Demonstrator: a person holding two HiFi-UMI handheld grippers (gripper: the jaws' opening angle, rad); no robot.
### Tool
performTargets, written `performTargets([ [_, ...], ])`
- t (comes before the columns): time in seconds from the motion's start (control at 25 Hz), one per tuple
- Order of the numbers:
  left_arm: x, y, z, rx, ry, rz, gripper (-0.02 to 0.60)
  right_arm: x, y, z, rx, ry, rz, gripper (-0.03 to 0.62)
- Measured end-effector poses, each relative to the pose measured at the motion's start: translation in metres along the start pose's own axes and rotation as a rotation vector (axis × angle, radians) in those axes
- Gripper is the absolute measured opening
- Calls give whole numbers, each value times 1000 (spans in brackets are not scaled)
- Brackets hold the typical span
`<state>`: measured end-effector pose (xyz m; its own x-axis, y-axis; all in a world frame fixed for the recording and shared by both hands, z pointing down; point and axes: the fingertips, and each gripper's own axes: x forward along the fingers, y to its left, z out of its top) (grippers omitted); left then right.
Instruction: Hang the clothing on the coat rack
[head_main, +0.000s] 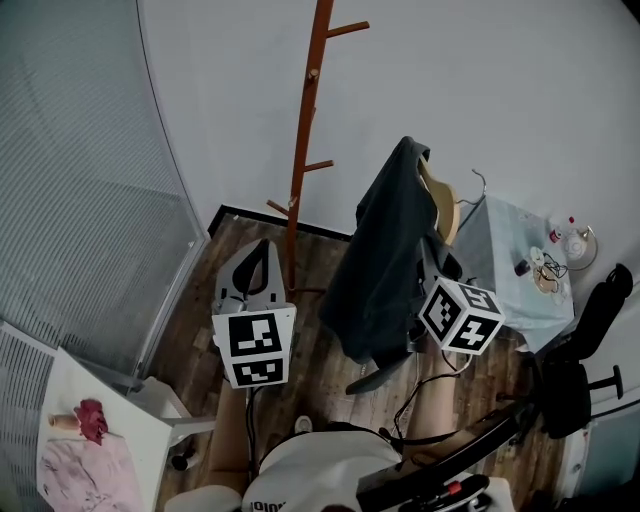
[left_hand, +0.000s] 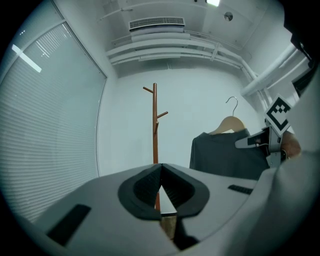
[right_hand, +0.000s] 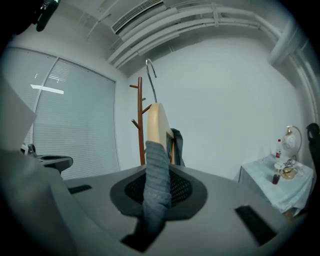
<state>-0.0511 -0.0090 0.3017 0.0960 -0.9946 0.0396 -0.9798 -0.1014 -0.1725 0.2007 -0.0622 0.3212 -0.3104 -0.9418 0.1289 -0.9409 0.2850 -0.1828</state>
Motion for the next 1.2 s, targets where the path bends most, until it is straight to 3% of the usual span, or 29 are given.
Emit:
performTargets([
  [0.4,15,18,-5,28,-6,13,14,22,9,24,-57,-40,-19,47],
  [0.56,34,20,1,0,-28,4,14,39,6,39,-74,-70,-15,46],
  [1.2,123,45,35,19,-78,34,14,138,5,76,-94,-100,25,48],
])
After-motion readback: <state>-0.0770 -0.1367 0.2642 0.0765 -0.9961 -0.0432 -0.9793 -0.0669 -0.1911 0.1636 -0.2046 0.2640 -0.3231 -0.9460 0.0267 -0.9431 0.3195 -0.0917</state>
